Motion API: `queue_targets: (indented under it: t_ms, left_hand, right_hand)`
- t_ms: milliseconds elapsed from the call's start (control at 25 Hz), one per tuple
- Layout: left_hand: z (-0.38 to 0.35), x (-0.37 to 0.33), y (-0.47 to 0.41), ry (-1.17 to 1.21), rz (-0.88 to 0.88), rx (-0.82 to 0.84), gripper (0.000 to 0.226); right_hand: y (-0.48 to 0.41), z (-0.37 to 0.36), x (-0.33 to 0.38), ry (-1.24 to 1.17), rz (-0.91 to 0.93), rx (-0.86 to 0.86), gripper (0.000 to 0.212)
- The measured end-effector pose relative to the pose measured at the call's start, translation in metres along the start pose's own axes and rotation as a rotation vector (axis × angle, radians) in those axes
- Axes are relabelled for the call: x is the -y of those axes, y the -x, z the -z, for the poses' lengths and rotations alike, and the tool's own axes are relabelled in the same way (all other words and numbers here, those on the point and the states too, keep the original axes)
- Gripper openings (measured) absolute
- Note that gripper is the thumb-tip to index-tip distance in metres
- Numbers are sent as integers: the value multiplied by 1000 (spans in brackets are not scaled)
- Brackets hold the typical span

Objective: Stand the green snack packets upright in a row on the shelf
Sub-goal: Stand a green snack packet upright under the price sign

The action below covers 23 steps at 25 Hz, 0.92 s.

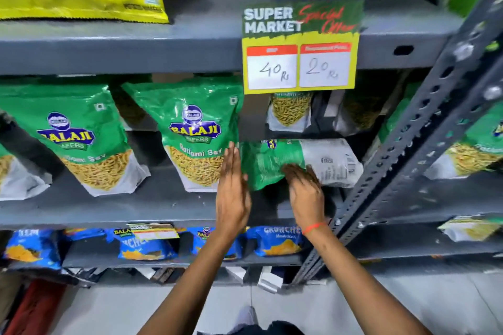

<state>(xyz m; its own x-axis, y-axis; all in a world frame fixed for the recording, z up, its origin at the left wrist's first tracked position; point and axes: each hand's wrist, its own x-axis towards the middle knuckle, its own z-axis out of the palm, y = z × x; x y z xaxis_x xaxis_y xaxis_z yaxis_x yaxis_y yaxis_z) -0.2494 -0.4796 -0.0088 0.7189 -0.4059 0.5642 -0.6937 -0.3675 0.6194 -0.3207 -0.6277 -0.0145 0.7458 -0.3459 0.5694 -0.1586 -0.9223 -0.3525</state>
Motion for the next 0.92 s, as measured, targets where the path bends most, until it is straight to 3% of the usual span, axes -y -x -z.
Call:
queue_targets:
  t_ms: [80, 240, 480, 640, 800, 920]
  left_hand:
    - [-12, -7, 5, 122, 15, -14, 52]
    - [-38, -19, 2, 383, 289, -36, 51]
    - [-67, -19, -59, 627, 609, 219, 51]
    - [-73, -12, -85, 772, 588, 160, 34]
    - [-63, -11, -96, 745, 533, 10, 28]
    - [-58, -12, -105, 648, 454, -56, 27]
  right_hand:
    - [-12, 5, 1, -164, -162, -116, 37]
    - [-39, 22, 5, -446, -344, -322, 29]
    - [-79, 35, 2, -629, -448, -510, 30]
    - [-105, 32, -10, -843, -534, -504, 35]
    - [-115, 17, -11, -1145, -707, -556, 37]
    - [-119, 7, -26, -1113, -776, -577, 34]
